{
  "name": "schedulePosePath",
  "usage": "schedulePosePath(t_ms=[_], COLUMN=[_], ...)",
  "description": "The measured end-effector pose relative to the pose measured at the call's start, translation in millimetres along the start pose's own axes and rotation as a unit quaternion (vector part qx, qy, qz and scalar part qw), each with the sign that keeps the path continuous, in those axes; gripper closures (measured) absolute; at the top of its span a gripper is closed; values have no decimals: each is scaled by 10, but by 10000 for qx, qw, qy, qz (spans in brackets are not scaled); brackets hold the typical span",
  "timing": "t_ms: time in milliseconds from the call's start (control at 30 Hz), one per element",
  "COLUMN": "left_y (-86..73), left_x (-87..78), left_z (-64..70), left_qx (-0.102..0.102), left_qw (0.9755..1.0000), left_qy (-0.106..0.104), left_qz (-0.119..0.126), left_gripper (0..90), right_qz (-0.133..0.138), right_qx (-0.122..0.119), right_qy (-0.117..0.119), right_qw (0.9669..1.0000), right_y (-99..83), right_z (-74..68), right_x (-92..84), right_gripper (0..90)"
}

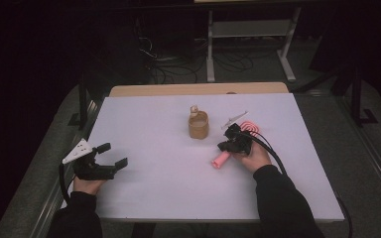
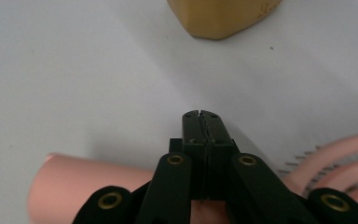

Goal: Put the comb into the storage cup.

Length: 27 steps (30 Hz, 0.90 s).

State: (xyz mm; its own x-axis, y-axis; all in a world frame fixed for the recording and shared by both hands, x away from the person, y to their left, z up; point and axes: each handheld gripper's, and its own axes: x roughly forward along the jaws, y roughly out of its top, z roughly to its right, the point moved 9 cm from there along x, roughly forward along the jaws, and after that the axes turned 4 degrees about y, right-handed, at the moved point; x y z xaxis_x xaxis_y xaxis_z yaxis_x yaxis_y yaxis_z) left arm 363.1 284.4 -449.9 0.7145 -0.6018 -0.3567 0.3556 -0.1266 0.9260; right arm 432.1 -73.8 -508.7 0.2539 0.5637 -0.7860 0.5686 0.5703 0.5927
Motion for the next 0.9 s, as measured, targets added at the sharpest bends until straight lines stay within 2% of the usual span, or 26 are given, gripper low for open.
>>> schedulePosePath(t_ms=[533,667,900], left_y=[-2,-1,-2], left_x=[0,-1,0], left_z=[-2,-4,-3], left_qx=[-2,-5,-2], left_qw=[10000,10000,10000], left_qy=[5,9,10], left_qz=[-2,1,-4], left_gripper=[0,0,0], right_qz=[-155,-305,-370], right_qx=[40,95,106], right_qy=[-64,80,96], right_qw=[9999,9995,9992], right_y=[-56,-93,-143], right_z=[40,10,0], right_x=[-74,-61,-78], right_gripper=[878,875,871])
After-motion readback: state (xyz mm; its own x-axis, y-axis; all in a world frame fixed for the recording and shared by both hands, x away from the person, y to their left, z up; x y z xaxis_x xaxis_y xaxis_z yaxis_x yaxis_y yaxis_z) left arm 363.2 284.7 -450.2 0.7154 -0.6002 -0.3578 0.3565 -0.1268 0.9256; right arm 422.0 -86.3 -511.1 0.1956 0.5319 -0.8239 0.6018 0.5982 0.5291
